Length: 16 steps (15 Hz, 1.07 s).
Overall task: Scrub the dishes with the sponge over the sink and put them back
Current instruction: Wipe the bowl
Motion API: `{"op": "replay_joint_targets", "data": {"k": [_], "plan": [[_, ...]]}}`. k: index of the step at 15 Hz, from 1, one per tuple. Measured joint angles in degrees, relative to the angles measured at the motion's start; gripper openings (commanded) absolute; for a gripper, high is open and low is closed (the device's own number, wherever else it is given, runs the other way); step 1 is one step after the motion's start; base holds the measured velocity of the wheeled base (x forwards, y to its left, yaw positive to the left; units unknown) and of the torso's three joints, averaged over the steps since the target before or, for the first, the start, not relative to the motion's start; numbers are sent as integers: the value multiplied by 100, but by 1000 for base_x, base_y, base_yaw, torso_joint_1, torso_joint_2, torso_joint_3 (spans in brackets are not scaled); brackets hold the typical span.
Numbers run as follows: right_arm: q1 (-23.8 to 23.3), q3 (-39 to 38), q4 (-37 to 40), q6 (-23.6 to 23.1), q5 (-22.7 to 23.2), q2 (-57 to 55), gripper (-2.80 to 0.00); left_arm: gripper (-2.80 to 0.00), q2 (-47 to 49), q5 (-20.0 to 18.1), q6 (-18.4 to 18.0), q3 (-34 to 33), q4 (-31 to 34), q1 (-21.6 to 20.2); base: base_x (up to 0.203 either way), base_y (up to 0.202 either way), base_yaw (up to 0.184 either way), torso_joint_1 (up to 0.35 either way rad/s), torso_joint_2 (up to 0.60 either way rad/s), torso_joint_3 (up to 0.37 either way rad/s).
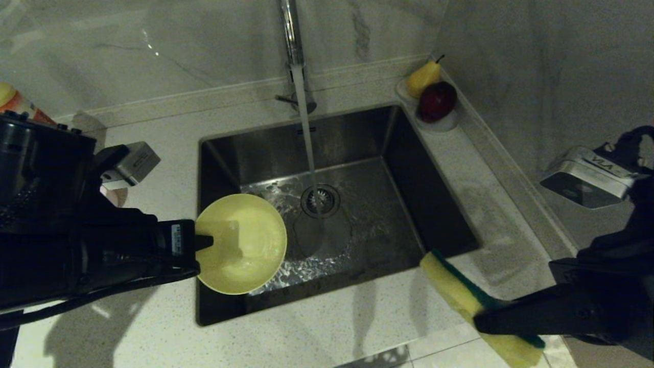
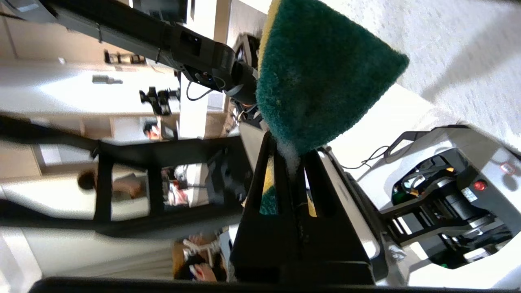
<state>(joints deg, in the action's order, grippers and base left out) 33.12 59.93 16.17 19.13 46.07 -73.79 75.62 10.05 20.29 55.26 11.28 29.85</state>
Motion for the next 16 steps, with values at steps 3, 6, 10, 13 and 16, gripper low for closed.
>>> {"op": "replay_joint_targets", "data": {"k": [3, 6, 10, 13, 16], "plan": [[422, 580, 64, 19, -187, -678, -280, -280, 252, 573, 255, -126, -843, 117, 0, 0, 0, 0, 0, 0], [765, 1462, 350, 62, -233, -1404, -280, -280, 396, 1070, 185, -391, -1585, 383, 0, 0, 0, 0, 0, 0], [990, 2696, 964, 393, -239, -2302, -280, -280, 417, 1519, -202, -696, -2036, 781, 0, 0, 0, 0, 0, 0], [1092, 3406, 1243, 713, -466, -2856, -280, -280, 375, 1662, -484, -1091, -2531, 898, 0, 0, 0, 0, 0, 0], [1208, 3874, 1284, 1010, -945, -3320, -280, -280, 370, 1909, -776, -1680, -3469, 1001, 0, 0, 0, 0, 0, 0]]}}
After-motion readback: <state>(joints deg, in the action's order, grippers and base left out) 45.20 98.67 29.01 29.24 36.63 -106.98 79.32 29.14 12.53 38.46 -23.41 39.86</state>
